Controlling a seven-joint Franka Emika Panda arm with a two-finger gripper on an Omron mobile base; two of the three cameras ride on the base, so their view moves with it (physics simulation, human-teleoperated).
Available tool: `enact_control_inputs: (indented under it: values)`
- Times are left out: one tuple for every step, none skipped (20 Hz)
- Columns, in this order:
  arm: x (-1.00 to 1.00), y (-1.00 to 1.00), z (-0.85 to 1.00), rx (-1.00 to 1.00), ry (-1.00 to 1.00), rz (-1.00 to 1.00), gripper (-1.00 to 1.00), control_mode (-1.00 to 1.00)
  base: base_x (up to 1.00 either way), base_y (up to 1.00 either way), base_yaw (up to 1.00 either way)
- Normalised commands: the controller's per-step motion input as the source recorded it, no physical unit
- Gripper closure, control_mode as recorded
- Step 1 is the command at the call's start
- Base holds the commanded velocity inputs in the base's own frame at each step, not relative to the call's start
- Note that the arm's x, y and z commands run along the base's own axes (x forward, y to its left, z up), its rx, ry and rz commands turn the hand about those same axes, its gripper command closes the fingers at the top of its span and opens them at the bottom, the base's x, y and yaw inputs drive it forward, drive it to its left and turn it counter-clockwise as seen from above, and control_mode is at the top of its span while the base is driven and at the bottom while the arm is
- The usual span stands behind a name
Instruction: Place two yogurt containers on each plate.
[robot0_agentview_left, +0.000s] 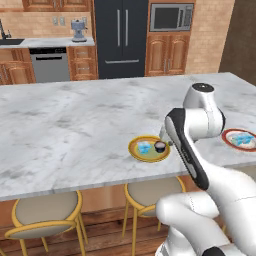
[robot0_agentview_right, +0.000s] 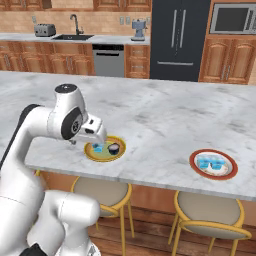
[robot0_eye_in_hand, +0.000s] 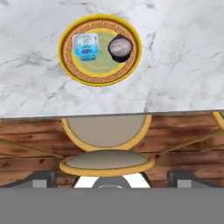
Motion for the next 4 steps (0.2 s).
enact_control_inputs:
  values:
    - [-0.62, 0.00, 0.16, 0.00, -0.13, 0.00, -1.00, -1.00, 0.00, 0.00, 0.00]
    - [-0.51, 0.00, 0.16, 0.00, -0.10, 0.00, -1.00, -1.00, 0.00, 0.00, 0.00]
    - [-0.36, 0.00, 0.16, 0.00, -0.05, 0.00, -1.00, -1.00, 0.00, 0.00, 0.00]
    - [-0.27, 0.00, 0.14, 0.00, -0.04, 0.00, -1.00, -1.00, 0.00, 0.00, 0.00]
